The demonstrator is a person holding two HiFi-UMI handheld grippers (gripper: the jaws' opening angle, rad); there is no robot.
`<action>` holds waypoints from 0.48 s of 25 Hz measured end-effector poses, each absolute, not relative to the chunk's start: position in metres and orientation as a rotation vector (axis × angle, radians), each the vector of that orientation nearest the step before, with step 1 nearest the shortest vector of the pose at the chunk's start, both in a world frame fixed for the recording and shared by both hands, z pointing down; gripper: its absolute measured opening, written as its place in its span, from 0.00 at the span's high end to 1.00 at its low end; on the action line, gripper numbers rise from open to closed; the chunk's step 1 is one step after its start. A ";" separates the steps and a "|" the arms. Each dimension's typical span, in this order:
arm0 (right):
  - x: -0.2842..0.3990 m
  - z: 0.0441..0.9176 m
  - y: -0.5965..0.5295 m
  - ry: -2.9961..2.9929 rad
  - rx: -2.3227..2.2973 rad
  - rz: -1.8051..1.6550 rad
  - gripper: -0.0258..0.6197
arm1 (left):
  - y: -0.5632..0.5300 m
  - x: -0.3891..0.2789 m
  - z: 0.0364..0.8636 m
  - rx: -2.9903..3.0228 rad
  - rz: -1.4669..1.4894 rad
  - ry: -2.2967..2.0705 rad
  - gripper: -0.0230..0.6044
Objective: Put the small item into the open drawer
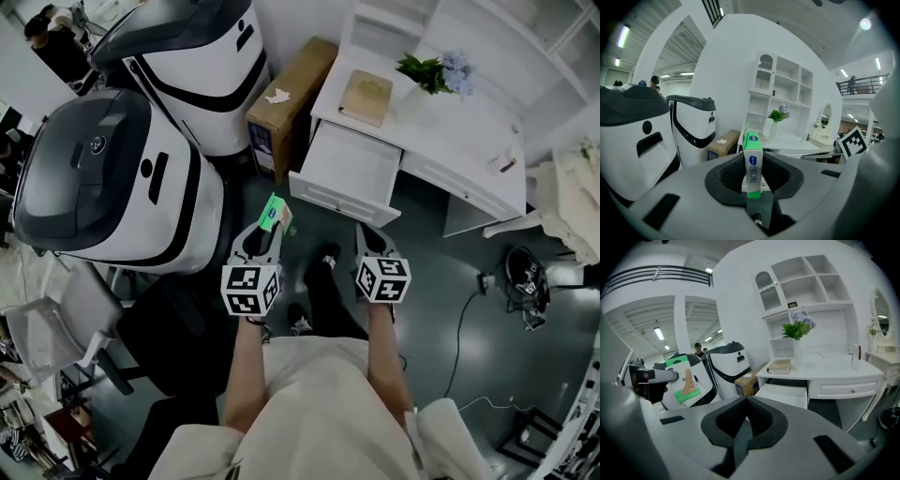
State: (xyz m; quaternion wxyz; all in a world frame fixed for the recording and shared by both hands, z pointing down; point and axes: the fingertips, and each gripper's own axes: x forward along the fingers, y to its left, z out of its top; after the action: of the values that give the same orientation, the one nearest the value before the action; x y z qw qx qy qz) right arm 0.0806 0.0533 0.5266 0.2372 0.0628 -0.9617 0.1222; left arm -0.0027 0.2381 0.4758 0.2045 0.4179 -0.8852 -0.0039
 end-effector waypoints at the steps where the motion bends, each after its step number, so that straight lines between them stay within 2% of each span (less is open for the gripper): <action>1: 0.071 0.527 0.051 -2.637 0.167 0.335 0.92 | 0.236 -0.011 0.476 1.163 -0.004 -2.469 0.79; 12: -0.033 0.530 -0.028 -2.601 0.206 0.349 0.92 | 0.164 -0.119 0.477 1.188 0.055 -2.455 0.79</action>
State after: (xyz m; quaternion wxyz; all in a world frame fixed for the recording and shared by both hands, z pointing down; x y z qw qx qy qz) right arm -0.0326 -0.0276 0.5297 0.2519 0.0757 -0.9562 0.1281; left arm -0.1192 0.1641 0.4770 0.2053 0.4263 -0.8808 0.0197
